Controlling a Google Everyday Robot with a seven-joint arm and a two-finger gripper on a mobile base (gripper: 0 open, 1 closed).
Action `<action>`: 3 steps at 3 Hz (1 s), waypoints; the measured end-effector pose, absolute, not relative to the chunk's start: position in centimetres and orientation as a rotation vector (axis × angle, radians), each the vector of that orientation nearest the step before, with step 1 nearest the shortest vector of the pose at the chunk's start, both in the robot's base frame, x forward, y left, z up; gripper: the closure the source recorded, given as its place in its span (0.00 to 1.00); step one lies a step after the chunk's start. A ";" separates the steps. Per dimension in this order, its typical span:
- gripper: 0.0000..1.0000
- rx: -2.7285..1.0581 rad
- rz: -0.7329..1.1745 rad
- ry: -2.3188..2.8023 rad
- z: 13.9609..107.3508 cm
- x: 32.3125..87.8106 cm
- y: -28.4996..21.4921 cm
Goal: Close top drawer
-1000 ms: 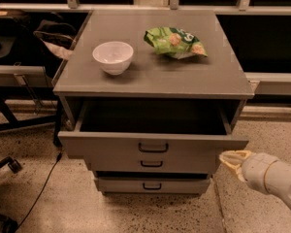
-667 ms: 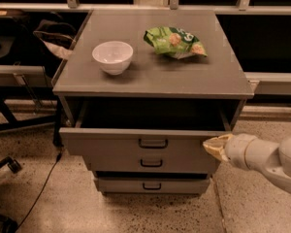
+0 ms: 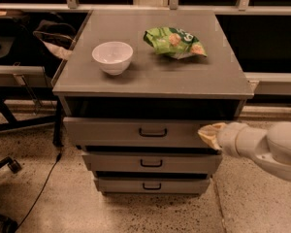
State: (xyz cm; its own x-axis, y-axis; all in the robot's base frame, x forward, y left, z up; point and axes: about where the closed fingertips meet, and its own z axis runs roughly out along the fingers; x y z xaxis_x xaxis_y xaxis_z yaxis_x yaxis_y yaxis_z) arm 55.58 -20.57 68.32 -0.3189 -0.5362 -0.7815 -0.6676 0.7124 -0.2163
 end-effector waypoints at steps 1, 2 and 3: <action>0.59 -0.957 0.186 1.987 68.9 57.4 -18.4; 0.36 -0.937 0.190 1.999 67.8 54.7 -19.5; 0.05 -0.893 0.214 2.018 65.8 49.8 -21.3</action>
Offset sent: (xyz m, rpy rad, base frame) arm -0.0653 -0.0184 -0.0284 0.0163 0.0240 -0.0255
